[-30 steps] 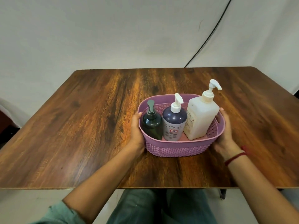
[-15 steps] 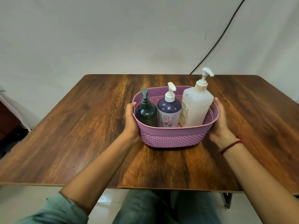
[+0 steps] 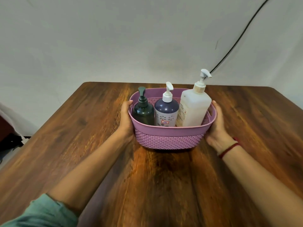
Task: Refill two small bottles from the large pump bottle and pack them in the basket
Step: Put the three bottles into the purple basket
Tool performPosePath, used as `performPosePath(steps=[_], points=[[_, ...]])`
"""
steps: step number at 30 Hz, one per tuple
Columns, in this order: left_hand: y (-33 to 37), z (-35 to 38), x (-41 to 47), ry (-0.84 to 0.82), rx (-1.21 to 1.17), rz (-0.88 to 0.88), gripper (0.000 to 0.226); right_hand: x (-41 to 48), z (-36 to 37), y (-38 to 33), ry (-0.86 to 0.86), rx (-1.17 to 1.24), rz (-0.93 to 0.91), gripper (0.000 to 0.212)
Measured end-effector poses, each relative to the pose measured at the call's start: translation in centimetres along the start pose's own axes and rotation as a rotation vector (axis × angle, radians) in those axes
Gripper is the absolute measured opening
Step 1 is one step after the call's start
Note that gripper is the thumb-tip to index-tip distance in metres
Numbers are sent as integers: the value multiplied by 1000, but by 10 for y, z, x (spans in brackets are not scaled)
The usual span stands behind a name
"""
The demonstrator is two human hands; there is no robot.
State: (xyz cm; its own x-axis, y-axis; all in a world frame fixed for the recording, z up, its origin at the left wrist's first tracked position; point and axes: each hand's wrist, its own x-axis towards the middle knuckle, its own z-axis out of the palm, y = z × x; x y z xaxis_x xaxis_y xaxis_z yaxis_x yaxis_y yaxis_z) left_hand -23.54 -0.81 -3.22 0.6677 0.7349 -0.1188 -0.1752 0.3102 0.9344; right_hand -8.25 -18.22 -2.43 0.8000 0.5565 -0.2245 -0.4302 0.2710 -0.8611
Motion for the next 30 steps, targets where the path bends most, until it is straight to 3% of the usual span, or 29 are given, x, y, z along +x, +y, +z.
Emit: performPosePath(steps=[15, 22, 30], points=[[54, 23, 132, 30, 52, -38, 48, 125, 56, -37, 106, 39, 69, 51], [74, 39, 170, 75, 71, -99, 47, 160, 75, -68, 120, -85, 71, 42], [71, 56, 237, 116, 36, -120, 47, 240, 69, -57, 163, -265, 35, 33]])
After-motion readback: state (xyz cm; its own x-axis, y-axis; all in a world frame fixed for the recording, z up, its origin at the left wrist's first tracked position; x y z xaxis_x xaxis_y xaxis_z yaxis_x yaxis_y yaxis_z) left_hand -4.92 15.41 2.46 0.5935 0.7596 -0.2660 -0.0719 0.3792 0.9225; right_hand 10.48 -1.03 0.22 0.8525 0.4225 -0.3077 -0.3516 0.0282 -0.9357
